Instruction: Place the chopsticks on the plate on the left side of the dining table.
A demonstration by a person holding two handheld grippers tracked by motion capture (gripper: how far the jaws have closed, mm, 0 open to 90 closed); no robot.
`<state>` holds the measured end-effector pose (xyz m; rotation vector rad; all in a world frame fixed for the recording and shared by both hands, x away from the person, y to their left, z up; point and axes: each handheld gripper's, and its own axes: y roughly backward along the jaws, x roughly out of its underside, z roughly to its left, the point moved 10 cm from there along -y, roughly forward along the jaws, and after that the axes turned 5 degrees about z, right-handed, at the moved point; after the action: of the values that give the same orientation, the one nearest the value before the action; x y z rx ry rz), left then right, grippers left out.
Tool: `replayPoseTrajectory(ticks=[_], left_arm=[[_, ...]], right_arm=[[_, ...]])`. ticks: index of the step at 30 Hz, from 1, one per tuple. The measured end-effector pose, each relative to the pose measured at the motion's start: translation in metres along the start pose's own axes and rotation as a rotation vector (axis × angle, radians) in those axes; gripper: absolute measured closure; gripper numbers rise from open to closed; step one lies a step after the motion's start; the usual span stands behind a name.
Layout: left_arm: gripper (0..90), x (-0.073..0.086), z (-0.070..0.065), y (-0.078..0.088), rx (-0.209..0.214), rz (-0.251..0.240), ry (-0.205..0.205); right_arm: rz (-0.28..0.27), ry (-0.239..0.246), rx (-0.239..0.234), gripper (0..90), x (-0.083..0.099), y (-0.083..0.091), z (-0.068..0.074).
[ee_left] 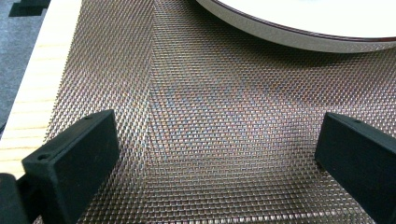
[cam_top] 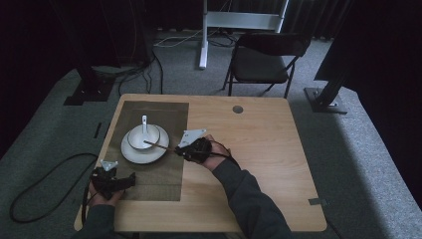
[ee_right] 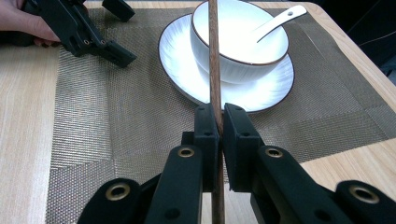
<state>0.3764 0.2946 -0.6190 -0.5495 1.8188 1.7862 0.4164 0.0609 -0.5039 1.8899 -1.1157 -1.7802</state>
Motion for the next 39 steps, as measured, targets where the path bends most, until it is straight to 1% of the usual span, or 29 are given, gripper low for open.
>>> replayPoseTrajectory(ticks=[4, 13, 21, 30, 39], left_arm=[[0.1, 0.0, 0.0, 0.0, 0.0, 0.0, 0.0], [0.1, 0.0, 0.0, 0.0, 0.0, 0.0, 0.0], [0.1, 0.0, 0.0, 0.0, 0.0, 0.0, 0.0], [0.1, 0.0, 0.0, 0.0, 0.001, 0.001, 0.0], [0.1, 0.0, 0.0, 0.0, 0.0, 0.0, 0.0]], right_arm=[[-0.009, -0.002, -0.001, 84.7, -0.003, 0.0, -0.001], [0.011, 0.021, -0.007, 84.7, -0.005, -0.007, 0.002], [0.012, 0.037, -0.015, 84.7, -0.013, -0.012, 0.004], [0.019, 0.068, -0.019, 84.7, -0.02, -0.017, 0.008], [0.026, 0.075, -0.031, 84.7, -0.025, -0.026, 0.011]])
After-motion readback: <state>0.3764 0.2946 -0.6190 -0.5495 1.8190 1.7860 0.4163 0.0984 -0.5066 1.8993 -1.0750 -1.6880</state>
